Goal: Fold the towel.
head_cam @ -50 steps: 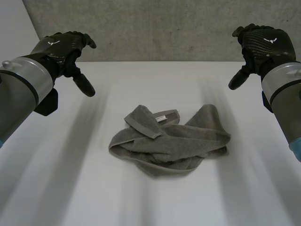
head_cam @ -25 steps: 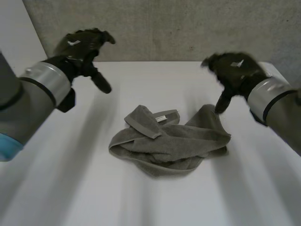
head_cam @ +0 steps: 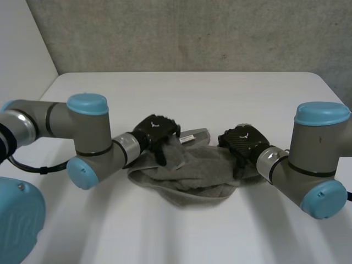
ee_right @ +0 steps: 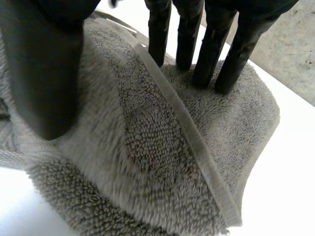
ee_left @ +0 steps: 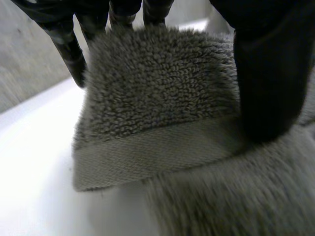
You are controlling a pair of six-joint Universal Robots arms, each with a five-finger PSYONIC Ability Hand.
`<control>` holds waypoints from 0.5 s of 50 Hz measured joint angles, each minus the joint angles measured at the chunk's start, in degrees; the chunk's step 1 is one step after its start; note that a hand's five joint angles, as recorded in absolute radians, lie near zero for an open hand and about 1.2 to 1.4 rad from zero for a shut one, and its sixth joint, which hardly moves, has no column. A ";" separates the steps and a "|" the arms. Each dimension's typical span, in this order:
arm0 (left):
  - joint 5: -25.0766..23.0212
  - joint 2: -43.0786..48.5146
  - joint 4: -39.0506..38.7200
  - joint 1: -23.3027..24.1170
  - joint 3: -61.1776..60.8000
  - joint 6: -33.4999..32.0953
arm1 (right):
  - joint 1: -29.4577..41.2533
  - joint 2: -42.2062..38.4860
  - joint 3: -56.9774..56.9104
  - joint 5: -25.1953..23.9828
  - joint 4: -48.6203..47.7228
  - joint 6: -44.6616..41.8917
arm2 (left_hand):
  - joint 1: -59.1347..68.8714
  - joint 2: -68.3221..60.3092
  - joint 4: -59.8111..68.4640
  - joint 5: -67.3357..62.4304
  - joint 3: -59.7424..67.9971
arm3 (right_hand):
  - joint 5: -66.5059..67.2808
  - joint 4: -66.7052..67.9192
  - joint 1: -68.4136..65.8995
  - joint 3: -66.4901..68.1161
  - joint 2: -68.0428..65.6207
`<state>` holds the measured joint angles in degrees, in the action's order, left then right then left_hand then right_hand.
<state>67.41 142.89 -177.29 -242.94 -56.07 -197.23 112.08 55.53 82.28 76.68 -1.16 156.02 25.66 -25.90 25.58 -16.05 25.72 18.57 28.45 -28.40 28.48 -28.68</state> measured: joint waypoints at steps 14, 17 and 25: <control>9.32 -2.24 0.85 -0.12 6.35 -6.16 | 0.20 -0.88 -9.64 -1.78 0.87 -2.72 | 45.97 -48.56 51.34 -46.01 47.99 | 46.25 47.88 -45.28 46.19 -45.57; 11.53 -5.64 0.34 -0.28 11.10 -5.72 | 0.43 0.94 -15.95 -2.05 0.68 -3.18 | 45.97 -48.57 51.34 -46.02 48.30 | 46.26 47.88 -45.28 46.60 -45.57; 14.41 -19.03 -4.72 -1.55 20.64 -1.25 | -0.16 12.59 -32.13 -0.89 -8.53 8.44 | 45.98 -48.57 51.34 -46.06 48.30 | 46.21 47.88 -45.82 46.84 -45.57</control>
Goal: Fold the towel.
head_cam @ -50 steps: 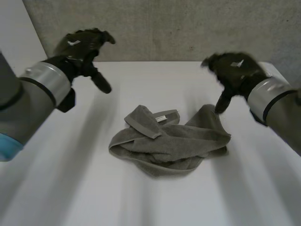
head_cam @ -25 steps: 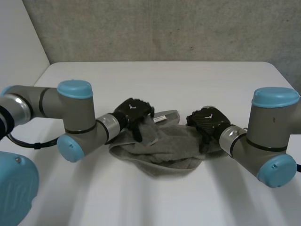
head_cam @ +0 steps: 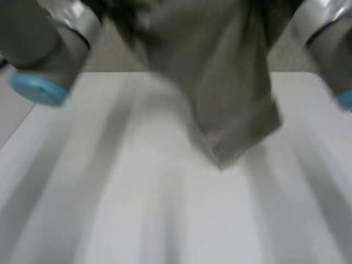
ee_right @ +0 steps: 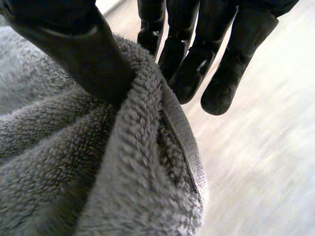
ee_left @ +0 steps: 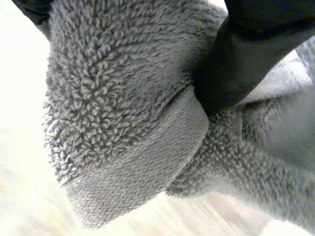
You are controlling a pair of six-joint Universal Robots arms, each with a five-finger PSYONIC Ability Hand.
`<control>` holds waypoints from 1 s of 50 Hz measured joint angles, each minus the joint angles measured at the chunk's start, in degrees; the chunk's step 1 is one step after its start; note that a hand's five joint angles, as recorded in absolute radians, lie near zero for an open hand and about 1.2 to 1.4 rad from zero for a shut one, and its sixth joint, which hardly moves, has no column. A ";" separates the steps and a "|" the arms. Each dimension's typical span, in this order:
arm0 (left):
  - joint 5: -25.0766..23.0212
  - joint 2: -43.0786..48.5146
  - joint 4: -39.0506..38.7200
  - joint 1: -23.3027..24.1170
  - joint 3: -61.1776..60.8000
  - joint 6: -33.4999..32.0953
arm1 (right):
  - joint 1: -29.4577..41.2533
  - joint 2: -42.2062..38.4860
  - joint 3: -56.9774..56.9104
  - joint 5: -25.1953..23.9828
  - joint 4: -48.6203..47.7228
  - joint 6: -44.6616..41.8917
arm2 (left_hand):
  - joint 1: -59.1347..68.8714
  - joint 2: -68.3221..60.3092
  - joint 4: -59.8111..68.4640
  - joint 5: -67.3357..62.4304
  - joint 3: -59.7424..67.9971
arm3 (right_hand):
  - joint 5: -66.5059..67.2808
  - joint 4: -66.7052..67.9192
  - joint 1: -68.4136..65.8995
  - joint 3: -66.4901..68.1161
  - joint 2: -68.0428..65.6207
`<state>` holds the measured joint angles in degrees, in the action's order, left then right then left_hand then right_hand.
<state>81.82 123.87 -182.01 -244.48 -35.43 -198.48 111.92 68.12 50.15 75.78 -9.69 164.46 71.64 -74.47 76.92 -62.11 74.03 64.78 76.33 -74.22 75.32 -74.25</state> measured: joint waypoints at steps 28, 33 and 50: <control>-18.66 -12.21 -12.42 -11.34 -61.89 4.90 | -6.97 -1.44 47.24 -16.08 6.98 -30.03 | -57.68 60.67 -62.59 58.94 -60.27 | -61.36 -61.74 60.45 -61.18 60.65; -18.68 -12.44 -11.80 -14.15 -63.58 -1.57 | -6.70 -1.15 47.55 -13.73 8.89 -29.58 | -57.68 60.67 -62.59 58.94 -60.27 | -61.36 -61.74 60.91 -61.18 60.65; -18.57 -18.93 -8.06 -13.00 -59.17 0.78 | -7.09 3.93 47.10 -9.26 6.62 -10.96 | -57.68 60.68 -62.60 58.94 -60.27 | -61.36 -61.74 61.15 -61.18 60.65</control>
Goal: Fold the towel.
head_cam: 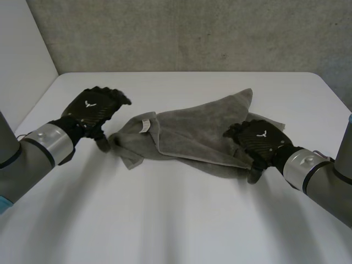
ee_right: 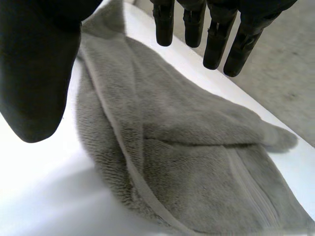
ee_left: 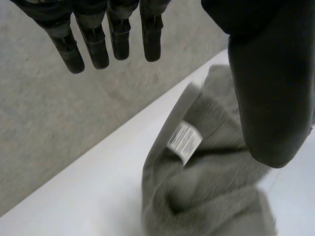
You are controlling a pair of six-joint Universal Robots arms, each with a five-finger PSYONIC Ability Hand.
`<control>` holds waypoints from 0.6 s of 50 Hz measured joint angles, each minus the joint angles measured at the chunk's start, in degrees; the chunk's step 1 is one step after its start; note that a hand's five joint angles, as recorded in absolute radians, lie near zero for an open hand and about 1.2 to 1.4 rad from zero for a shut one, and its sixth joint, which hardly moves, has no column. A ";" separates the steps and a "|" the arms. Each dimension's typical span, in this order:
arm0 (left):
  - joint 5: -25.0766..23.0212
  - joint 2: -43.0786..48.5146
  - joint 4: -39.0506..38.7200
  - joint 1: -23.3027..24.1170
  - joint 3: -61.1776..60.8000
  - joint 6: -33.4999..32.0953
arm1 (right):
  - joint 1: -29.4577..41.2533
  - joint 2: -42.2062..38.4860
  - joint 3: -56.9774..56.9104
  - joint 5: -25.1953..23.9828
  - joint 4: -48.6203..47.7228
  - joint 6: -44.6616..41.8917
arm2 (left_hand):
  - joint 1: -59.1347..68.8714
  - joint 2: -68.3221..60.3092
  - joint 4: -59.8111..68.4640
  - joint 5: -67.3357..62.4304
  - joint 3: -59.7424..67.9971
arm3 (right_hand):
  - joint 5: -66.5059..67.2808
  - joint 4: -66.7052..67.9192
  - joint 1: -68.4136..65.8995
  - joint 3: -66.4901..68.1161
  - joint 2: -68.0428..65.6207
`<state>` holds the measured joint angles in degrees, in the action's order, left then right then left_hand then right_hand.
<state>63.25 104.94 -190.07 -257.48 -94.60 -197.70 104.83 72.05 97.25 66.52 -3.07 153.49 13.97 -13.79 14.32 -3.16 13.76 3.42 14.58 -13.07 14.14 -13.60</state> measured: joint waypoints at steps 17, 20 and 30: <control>0.41 15.51 -1.87 10.31 15.99 -4.20 | -0.41 -0.79 1.11 7.25 -2.59 2.05 | 0.00 -0.01 0.00 0.00 0.00 | 0.00 0.00 0.01 0.00 0.00; 0.53 19.44 -1.63 10.98 19.67 -8.77 | -0.41 -1.01 0.97 7.33 -2.60 1.95 | 0.00 -0.01 0.01 -0.01 0.00 | 0.00 0.00 0.01 0.00 0.00; 1.17 28.72 -1.50 11.88 27.31 -20.38 | -1.19 -2.70 -0.70 8.45 -4.16 0.47 | 9.83 -10.18 9.17 -10.97 10.15 | 0.00 0.00 0.02 0.00 0.00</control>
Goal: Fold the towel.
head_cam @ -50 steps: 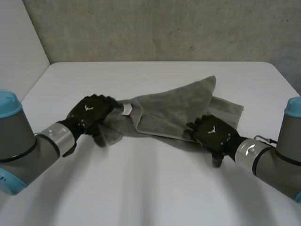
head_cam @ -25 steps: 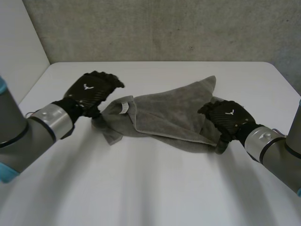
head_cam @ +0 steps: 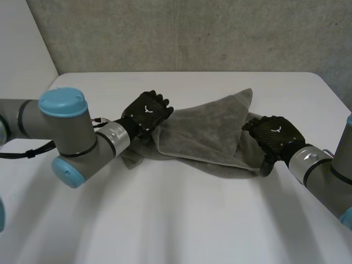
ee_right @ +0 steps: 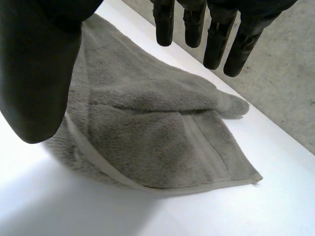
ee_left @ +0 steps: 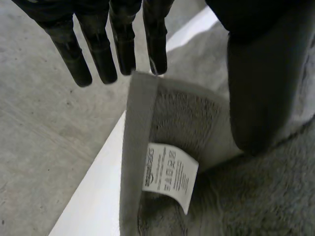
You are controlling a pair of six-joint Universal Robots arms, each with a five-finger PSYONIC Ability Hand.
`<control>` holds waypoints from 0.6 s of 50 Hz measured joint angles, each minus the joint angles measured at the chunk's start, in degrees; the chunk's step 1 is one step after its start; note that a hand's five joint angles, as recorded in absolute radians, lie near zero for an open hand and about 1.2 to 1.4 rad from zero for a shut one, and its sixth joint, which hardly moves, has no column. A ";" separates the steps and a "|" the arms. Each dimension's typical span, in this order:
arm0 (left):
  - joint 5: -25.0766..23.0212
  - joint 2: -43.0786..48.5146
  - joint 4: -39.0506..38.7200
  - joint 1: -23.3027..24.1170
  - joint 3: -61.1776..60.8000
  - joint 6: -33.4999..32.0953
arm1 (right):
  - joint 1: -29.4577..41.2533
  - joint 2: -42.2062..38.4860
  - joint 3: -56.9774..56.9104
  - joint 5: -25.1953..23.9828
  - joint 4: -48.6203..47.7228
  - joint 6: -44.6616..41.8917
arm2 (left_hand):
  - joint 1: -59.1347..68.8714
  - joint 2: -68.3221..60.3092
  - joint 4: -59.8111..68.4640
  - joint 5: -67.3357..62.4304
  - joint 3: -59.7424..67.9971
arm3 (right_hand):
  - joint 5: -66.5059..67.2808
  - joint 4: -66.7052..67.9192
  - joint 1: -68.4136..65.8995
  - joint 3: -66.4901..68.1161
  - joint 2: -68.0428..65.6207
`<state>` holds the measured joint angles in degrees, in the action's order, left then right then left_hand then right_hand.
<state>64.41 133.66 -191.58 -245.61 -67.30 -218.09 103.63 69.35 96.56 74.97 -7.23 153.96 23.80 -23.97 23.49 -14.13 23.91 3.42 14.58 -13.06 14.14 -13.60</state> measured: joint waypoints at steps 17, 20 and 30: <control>5.09 3.73 -0.31 -0.75 2.06 -7.42 | -3.60 -8.74 -2.33 -0.46 -0.53 -21.47 | 47.05 -47.52 47.79 -47.58 46.76 | 0.00 0.00 0.00 0.00 0.00; 7.23 2.03 -0.08 -1.55 1.36 -7.26 | -4.05 -9.00 -2.45 -0.63 -0.52 -22.00 | 49.10 -51.29 53.05 -51.17 50.98 | 0.00 0.00 0.00 0.00 0.00; 9.98 -9.38 0.43 -7.48 -9.56 -6.00 | -3.51 -8.65 -3.03 -1.06 -0.79 -16.05 | 49.10 -51.30 53.63 -51.32 51.38 | 0.01 0.00 -0.03 0.00 -0.01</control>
<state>74.39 124.28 -191.14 -253.08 -76.86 -224.09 100.12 60.70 93.53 73.91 -8.02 137.91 72.90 -75.27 77.13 -65.45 75.30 3.43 14.58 -13.09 14.14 -13.61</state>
